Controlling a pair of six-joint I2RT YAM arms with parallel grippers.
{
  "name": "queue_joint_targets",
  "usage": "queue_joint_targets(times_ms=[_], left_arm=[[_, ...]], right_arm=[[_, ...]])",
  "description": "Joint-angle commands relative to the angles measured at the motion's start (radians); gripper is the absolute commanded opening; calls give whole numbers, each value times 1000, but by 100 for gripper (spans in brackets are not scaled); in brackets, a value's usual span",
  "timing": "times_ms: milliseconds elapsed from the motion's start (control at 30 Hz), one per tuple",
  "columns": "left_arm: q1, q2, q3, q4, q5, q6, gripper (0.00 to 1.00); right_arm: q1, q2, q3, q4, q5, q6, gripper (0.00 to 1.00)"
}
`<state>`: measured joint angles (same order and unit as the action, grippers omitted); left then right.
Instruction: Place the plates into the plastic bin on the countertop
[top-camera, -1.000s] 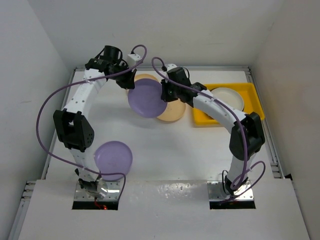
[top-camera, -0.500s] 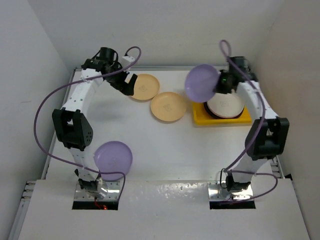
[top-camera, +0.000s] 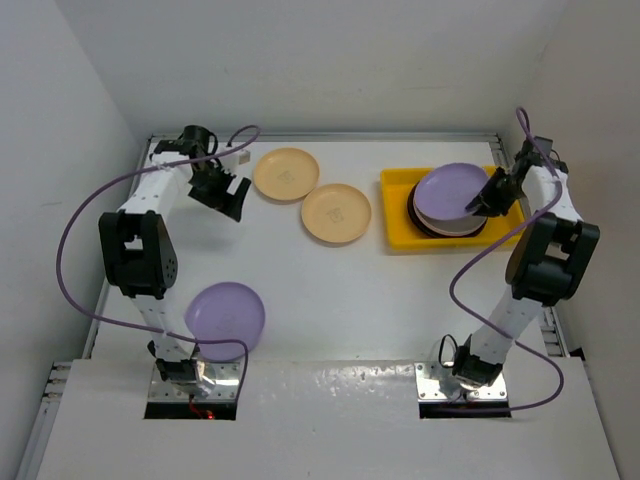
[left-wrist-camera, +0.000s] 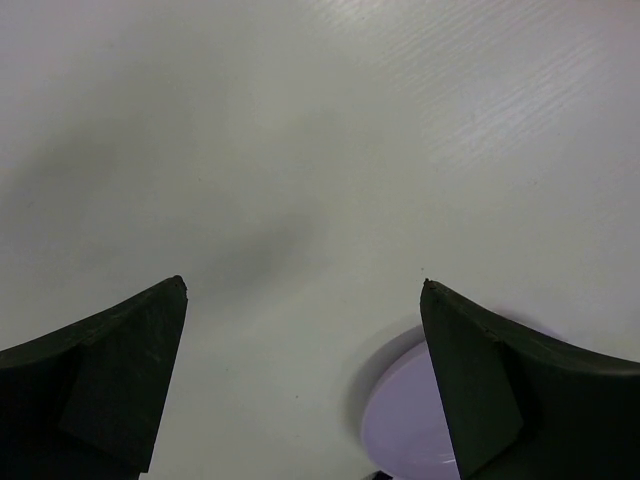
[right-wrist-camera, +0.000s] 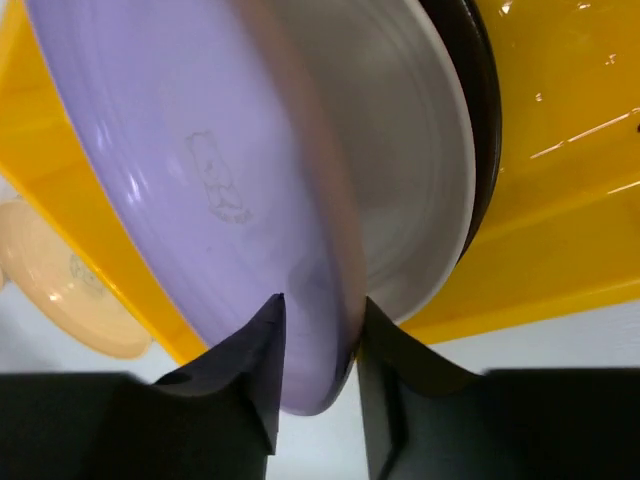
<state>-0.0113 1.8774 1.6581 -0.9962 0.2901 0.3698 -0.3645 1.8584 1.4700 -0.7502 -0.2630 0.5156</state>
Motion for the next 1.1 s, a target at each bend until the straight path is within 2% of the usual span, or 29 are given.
queue_joint_targets(times_ms=[0, 33, 67, 133, 200, 267, 300, 400, 533, 600, 633, 667, 733, 767, 833, 1000, 1033, 1067], left_arm=[[17, -37, -44, -8, -34, 63, 99], [17, -46, -75, -24, -58, 78, 99], [27, -46, -92, -39, -58, 101, 99], [36, -56, -165, -96, -58, 197, 98], [36, -79, -246, -105, -92, 263, 98], [36, -145, -400, -43, -152, 352, 97], [36, -165, -447, -24, -163, 386, 97], [45, -192, -583, 14, -177, 466, 94], [45, -192, -659, 39, -132, 466, 91], [45, -181, -690, 96, -132, 411, 83], [45, -158, -702, 122, -158, 391, 76], [33, -146, -712, 169, -182, 347, 58], [33, -120, -712, 183, -201, 316, 42], [33, -109, -698, 183, -201, 293, 25], [33, -100, -643, 174, -145, 270, 0], [33, -110, -437, 68, 62, 213, 0], [42, -119, -360, 51, 161, 213, 0], [42, -119, -325, 36, 213, 213, 0]], right_arm=[[-4, 24, 96, -90, -6, -20, 36], [-7, 24, 90, -101, 17, -23, 50], [-5, 24, 85, -104, 43, -26, 71], [4, 19, 93, -120, 125, -58, 80], [13, 22, 113, -165, 198, -78, 84], [36, 19, 154, -195, 307, -120, 87], [41, 15, 168, -208, 338, -124, 93], [82, -13, 181, -215, 430, -172, 93], [121, -65, 159, -199, 459, -183, 93], [142, -106, 144, -180, 472, -177, 93], [147, -120, 122, -172, 476, -175, 93], [157, -149, 96, -155, 479, -174, 93], [179, -214, 52, -117, 481, -166, 92], [191, -229, 23, -91, 485, -170, 90], [234, -304, -22, -52, 487, -175, 89], [396, -451, -154, 92, 464, -196, 75], [512, -470, -181, 107, 446, -195, 69], [554, -476, -207, 165, 429, -189, 66]])
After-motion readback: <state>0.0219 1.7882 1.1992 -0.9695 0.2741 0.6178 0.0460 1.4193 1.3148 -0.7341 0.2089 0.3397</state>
